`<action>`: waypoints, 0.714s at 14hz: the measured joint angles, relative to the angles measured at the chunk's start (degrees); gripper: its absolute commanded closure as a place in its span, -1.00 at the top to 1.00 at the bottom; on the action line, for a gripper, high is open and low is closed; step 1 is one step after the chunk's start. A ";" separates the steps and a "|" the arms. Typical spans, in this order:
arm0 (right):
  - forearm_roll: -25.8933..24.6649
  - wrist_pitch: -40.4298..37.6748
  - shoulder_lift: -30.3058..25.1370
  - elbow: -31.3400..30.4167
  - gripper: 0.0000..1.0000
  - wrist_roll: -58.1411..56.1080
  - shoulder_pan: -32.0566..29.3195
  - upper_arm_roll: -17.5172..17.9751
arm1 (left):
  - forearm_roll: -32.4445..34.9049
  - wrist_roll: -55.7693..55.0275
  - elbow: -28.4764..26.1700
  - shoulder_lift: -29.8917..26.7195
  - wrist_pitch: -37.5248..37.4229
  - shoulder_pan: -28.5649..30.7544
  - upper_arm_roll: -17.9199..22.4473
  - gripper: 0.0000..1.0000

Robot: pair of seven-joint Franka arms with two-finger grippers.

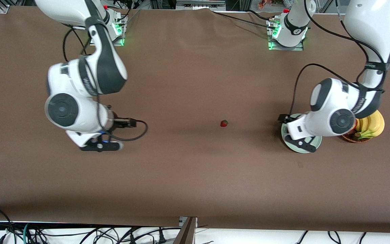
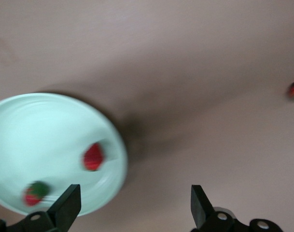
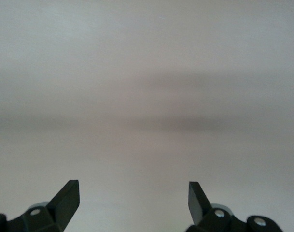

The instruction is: Collect all strawberries into plate

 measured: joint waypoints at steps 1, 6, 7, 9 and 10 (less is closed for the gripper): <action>-1.76 -1.53 -1.32 -0.25 1.00 -1.05 -0.29 -1.13 | -0.02 -3.76 0.58 0.16 0.82 -1.87 -0.81 1.00; -10.60 -4.24 -14.46 -8.18 1.00 -2.56 -9.79 4.93 | -0.01 -24.97 3.94 5.55 8.74 -14.68 -0.91 1.00; -12.20 -4.71 -16.94 -9.80 1.00 -2.60 -13.48 8.85 | -0.01 -27.18 3.95 7.49 11.15 -15.60 -0.80 1.00; -13.76 -5.25 -21.30 -13.01 1.00 -2.59 -20.97 16.61 | 0.13 -31.23 4.04 10.91 15.26 -17.12 -0.52 1.00; -13.81 -5.26 -23.00 -14.28 1.00 -2.59 -23.40 18.80 | 0.94 -32.87 4.10 12.01 16.45 -17.95 -0.33 1.00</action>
